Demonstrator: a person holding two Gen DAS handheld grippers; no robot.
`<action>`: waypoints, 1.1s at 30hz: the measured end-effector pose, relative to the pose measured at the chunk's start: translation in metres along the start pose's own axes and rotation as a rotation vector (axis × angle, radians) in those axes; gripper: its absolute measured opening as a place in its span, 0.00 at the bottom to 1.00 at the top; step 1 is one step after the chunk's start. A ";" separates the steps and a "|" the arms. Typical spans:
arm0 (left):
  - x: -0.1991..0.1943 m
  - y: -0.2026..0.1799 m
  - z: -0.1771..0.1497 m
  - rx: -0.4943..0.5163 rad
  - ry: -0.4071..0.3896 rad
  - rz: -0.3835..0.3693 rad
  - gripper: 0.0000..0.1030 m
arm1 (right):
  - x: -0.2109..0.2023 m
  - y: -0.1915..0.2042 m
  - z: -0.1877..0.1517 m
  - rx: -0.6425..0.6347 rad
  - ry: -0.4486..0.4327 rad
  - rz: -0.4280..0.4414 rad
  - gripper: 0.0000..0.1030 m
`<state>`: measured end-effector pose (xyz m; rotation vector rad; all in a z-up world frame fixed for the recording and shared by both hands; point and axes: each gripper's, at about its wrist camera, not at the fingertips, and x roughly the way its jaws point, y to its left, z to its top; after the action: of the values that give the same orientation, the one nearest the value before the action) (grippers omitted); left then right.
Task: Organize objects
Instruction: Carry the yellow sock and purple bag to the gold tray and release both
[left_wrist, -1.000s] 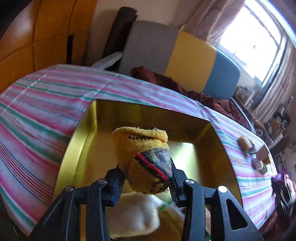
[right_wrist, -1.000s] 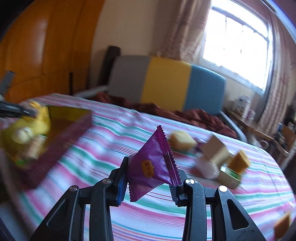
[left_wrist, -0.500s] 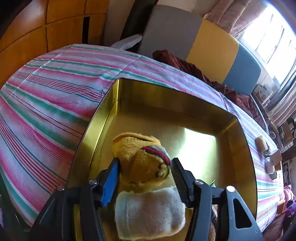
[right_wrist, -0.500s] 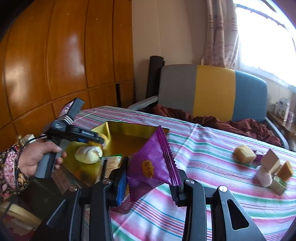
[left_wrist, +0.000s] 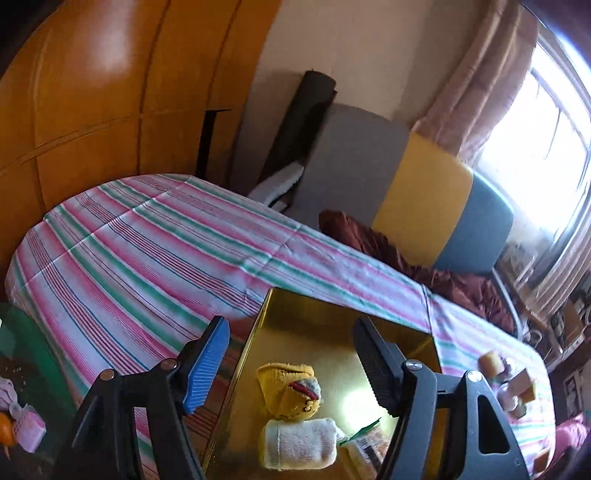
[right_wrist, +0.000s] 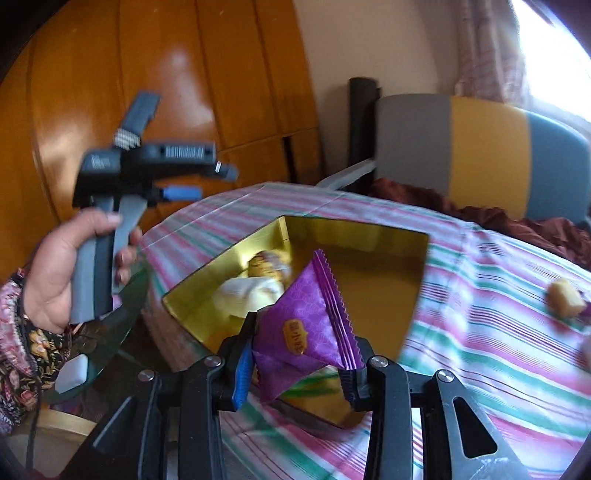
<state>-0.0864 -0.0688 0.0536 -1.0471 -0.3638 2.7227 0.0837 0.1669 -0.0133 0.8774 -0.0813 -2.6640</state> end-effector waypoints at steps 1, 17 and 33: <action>-0.002 0.001 0.002 -0.006 -0.008 0.000 0.69 | 0.005 0.004 0.001 -0.007 0.016 0.015 0.38; -0.015 -0.004 0.004 0.002 -0.039 -0.003 0.68 | 0.093 0.023 0.005 0.101 0.251 0.160 0.42; -0.004 -0.026 -0.013 0.023 0.013 -0.066 0.69 | 0.048 0.005 0.009 0.131 0.131 0.088 0.59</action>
<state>-0.0720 -0.0432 0.0539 -1.0274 -0.3576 2.6549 0.0434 0.1461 -0.0329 1.0618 -0.2597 -2.5361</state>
